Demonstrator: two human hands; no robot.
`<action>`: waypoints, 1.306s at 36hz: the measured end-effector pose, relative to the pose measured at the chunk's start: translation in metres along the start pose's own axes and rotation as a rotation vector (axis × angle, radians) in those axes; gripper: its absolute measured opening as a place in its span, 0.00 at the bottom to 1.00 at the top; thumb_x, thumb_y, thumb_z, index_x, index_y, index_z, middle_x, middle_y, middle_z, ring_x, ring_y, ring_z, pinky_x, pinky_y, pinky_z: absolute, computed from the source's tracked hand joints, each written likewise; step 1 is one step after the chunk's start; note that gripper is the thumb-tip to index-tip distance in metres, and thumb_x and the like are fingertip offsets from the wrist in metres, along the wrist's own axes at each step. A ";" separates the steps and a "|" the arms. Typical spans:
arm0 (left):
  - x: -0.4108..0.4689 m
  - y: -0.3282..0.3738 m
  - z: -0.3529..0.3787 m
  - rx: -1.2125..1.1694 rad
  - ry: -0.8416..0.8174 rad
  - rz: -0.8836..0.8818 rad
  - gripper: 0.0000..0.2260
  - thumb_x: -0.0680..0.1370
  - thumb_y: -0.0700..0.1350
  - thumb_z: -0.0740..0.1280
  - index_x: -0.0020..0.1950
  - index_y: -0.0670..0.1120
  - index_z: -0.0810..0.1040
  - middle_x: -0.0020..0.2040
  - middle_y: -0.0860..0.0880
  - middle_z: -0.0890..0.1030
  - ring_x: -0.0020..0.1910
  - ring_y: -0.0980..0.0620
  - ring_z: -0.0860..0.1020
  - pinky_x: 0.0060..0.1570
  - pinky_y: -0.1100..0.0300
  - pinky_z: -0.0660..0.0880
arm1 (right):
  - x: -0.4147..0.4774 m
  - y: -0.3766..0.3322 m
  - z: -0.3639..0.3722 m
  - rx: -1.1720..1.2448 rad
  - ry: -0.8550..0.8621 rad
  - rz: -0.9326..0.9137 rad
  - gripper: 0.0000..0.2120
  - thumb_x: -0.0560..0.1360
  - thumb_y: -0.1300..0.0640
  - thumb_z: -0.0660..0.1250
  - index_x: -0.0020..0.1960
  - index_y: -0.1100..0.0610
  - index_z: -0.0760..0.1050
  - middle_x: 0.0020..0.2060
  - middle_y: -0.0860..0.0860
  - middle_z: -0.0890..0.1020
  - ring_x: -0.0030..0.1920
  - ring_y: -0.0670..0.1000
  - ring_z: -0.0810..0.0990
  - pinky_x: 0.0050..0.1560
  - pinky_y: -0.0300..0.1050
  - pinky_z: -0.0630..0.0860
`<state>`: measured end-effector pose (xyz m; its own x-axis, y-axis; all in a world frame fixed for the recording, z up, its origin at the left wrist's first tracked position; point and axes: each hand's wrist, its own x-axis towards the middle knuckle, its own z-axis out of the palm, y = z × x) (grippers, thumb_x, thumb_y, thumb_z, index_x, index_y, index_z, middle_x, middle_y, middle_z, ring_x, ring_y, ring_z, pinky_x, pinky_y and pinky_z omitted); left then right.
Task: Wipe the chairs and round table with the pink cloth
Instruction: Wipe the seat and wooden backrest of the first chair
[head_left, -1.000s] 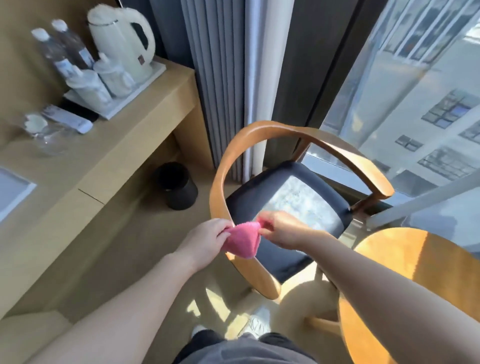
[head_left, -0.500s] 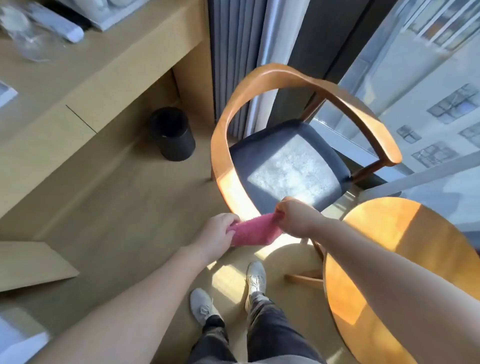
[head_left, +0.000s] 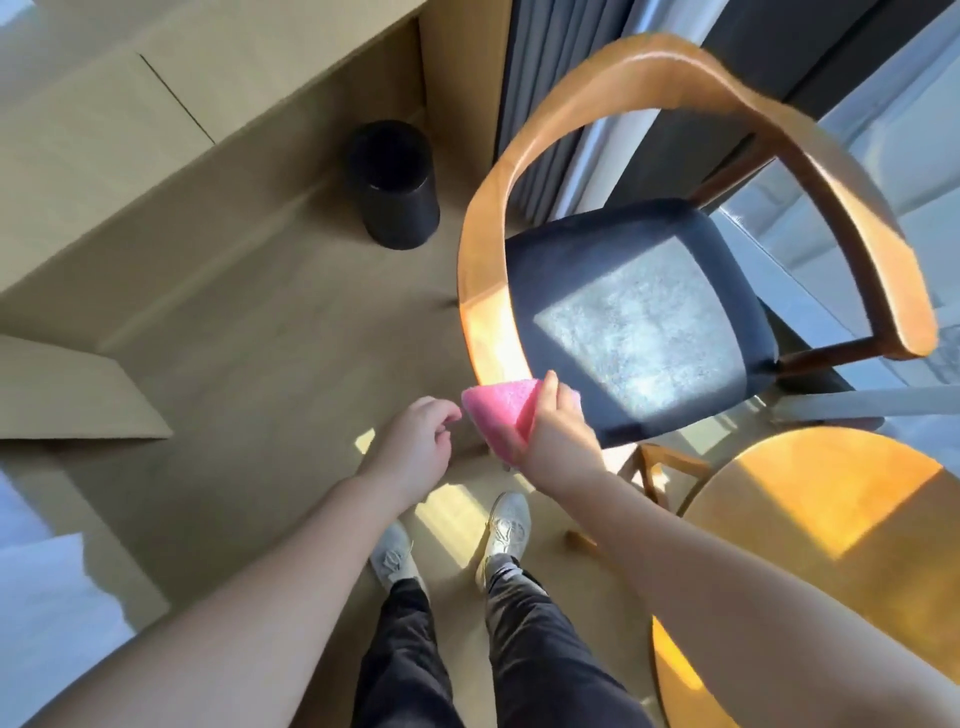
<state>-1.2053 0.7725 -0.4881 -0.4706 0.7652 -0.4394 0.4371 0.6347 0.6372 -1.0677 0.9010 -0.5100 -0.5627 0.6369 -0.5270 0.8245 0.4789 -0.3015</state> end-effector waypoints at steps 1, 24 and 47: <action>-0.003 -0.003 0.000 0.001 0.010 -0.005 0.13 0.75 0.36 0.60 0.55 0.48 0.77 0.52 0.54 0.76 0.45 0.55 0.74 0.48 0.58 0.73 | -0.002 -0.005 0.008 -0.019 0.020 0.021 0.46 0.77 0.33 0.57 0.77 0.66 0.45 0.73 0.60 0.60 0.72 0.59 0.62 0.68 0.55 0.65; 0.002 -0.044 -0.018 0.040 0.099 0.010 0.12 0.75 0.35 0.60 0.53 0.46 0.78 0.52 0.52 0.78 0.47 0.51 0.77 0.48 0.55 0.74 | 0.062 -0.047 0.016 -0.296 0.228 0.124 0.46 0.77 0.38 0.56 0.76 0.71 0.43 0.66 0.62 0.66 0.62 0.59 0.69 0.58 0.52 0.68; 0.038 -0.082 -0.053 0.023 0.162 -0.015 0.12 0.74 0.34 0.63 0.52 0.46 0.80 0.49 0.53 0.79 0.40 0.53 0.76 0.44 0.62 0.72 | 0.204 -0.137 -0.020 -0.122 0.423 0.394 0.38 0.78 0.50 0.61 0.78 0.66 0.44 0.61 0.57 0.69 0.59 0.57 0.71 0.51 0.50 0.69</action>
<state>-1.2994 0.7434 -0.5238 -0.5940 0.7291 -0.3399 0.4456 0.6500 0.6156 -1.2970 0.9772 -0.5602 -0.2113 0.9544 -0.2108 0.9774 0.2075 -0.0404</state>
